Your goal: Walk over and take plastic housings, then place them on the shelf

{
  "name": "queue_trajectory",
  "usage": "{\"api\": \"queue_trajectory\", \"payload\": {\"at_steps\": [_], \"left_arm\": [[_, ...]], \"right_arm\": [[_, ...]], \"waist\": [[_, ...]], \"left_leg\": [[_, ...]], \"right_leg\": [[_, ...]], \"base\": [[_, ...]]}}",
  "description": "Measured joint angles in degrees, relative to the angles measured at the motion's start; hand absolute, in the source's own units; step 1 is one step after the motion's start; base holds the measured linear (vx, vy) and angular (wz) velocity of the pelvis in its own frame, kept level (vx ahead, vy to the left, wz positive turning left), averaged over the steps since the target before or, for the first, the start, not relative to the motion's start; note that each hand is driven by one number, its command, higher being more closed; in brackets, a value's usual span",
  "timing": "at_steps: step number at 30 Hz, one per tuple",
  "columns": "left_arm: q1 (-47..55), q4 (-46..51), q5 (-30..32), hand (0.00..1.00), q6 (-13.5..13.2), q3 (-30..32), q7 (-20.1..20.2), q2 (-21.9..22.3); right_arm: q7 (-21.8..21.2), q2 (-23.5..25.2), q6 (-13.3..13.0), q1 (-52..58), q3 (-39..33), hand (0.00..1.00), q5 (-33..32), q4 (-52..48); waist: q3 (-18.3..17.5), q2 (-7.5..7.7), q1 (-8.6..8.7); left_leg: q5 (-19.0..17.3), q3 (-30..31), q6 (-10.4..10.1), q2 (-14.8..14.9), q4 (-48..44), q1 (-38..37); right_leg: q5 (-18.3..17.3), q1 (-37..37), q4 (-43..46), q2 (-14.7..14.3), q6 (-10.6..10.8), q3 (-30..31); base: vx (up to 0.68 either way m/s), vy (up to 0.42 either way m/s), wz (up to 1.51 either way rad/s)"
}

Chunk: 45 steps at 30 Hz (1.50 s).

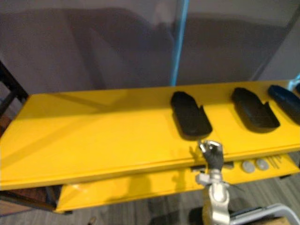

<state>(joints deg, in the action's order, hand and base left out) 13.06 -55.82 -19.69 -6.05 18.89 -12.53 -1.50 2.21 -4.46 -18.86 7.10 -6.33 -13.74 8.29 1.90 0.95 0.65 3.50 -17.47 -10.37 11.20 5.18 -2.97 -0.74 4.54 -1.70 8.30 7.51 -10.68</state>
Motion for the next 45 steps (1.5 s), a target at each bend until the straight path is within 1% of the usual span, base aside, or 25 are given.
{"api": "queue_trajectory", "payload": {"at_steps": [1,4,5,7,11,13,16,19,22,26,29,32,41,45], "left_arm": [[0.2,0.0,0.0,0.00,-0.1,0.0,0.1,-0.1],[0.3,0.0,0.0,0.00,-0.2,-0.2,0.2,-0.3],[0.3,0.0,0.1,0.00,-0.2,-0.6,0.2,-0.4],[0.4,0.0,0.2,0.00,-0.2,-1.3,0.2,-0.4],[0.5,0.1,0.5,0.00,-0.3,-1.6,0.3,-0.4],[0.5,0.2,0.6,0.00,-0.3,-1.5,0.4,-0.4],[0.5,0.2,2.2,0.00,-0.3,-1.5,0.6,-0.5],[0.5,0.5,2.4,0.00,-0.3,-1.6,1.4,-0.5],[0.5,0.6,2.8,0.00,-0.2,-1.6,1.6,-0.5],[0.4,0.9,3.0,0.00,-0.1,-1.7,1.6,-0.9],[0.4,1.0,4.5,0.00,-0.1,-1.8,1.6,-1.5],[0.5,1.3,4.5,0.00,-0.1,-2.0,1.6,-2.0],[0.6,1.7,4.5,0.00,0.0,-2.1,1.6,-2.3],[0.6,1.7,4.5,0.00,-0.1,-2.1,1.6,-2.3]], "right_arm": [[1.5,-0.1,0.6,0.0,0.0,1.00,1.0,0.5],[3.7,-0.1,0.8,0.0,-0.3,1.00,1.3,1.3],[4.2,-0.1,1.4,-0.1,-1.0,1.00,1.3,1.3],[4.1,-0.2,1.7,-0.1,-1.7,1.00,1.4,1.3],[2.3,-0.8,1.8,-0.3,-3.8,1.00,1.3,1.3],[0.9,-2.9,1.8,-1.1,-3.9,1.00,1.3,1.4],[-1.2,-4.3,1.8,-2.0,-5.6,1.00,1.3,1.8],[-2.8,-5.8,1.9,-3.3,-5.9,1.00,1.3,4.1],[-4.7,-6.5,2.5,-4.8,-5.9,1.00,1.3,5.5],[-6.2,-7.0,3.0,-6.4,-5.9,1.00,1.4,6.4],[-7.2,-7.2,3.4,-8.2,-5.8,1.00,1.4,7.1],[-7.3,-7.2,4.0,-8.8,-5.7,1.00,1.4,8.4],[-6.8,-7.2,4.0,-9.2,-5.6,1.00,1.7,9.0],[-5.8,-7.2,4.0,-10.3,-5.6,1.00,2.7,10.8]], "waist": [[0.0,-0.07,0.01],[0.1,0.08,0.05],[0.2,0.15,0.04],[0.2,0.14,0.05],[0.4,-0.13,0.05],[0.5,-0.38,0.09],[0.6,-0.49,0.09],[0.6,-0.48,0.10],[0.6,-0.56,0.07],[0.8,-0.58,0.06],[1.6,-0.58,0.01],[1.7,-0.56,-0.05],[2.0,-0.78,-0.09],[2.0,-0.77,-0.12]], "left_leg": [[0.0,0.3,0.0,0.0,0.0,0.0],[0.0,0.9,0.0,0.0,0.0,0.0],[0.0,1.1,0.0,0.0,0.0,0.1],[0.0,1.1,0.0,0.0,0.0,0.1],[0.0,1.3,0.0,0.0,0.0,0.1],[0.0,1.3,0.0,-0.1,0.0,0.1],[0.0,1.7,0.0,-0.1,0.0,0.1],[0.0,2.4,0.0,-0.3,0.0,0.1],[0.0,2.7,0.0,-0.5,0.0,0.3],[0.0,3.1,0.0,-0.6,0.0,0.9],[0.0,3.3,0.1,-0.6,0.0,0.9],[0.0,3.6,0.1,-0.6,0.0,0.9],[0.1,4.2,0.1,-0.7,0.0,0.4],[0.1,4.3,0.1,-0.7,0.0,0.4]], "right_leg": [[-0.2,0.2,0.1,0.0,-0.1,-0.2],[-0.5,0.5,0.1,0.0,0.0,-0.6],[-0.6,0.5,0.2,0.0,0.0,-0.8],[-0.6,0.6,0.2,0.0,0.0,-0.8],[-0.6,0.7,0.2,0.0,0.0,-1.0],[-0.6,0.7,0.3,0.0,0.1,-1.1],[-1.2,0.7,1.0,0.1,0.2,-1.5],[-1.7,0.7,1.5,0.4,0.3,-2.1],[-1.7,0.7,1.5,0.6,0.4,-2.4],[-1.8,0.7,1.5,0.6,0.4,-3.1],[-1.8,0.8,1.5,0.6,0.4,-3.2],[-1.8,1.1,1.5,0.6,0.4,-3.5],[-1.9,1.6,1.4,0.7,0.5,-3.8],[-2.0,1.7,1.4,0.7,0.5,-3.9]], "base": [[0.00,-0.004,0.09],[0.01,-0.005,0.10],[0.01,-0.003,0.06],[0.00,0.000,0.00],[0.00,0.000,0.00],[0.00,0.000,0.00],[0.00,-0.002,0.05],[0.00,0.002,0.11],[0.01,0.004,0.05],[0.01,0.001,0.08],[0.01,-0.001,0.02],[0.01,0.000,0.03],[0.00,0.000,0.01],[0.00,0.000,0.00]]}}
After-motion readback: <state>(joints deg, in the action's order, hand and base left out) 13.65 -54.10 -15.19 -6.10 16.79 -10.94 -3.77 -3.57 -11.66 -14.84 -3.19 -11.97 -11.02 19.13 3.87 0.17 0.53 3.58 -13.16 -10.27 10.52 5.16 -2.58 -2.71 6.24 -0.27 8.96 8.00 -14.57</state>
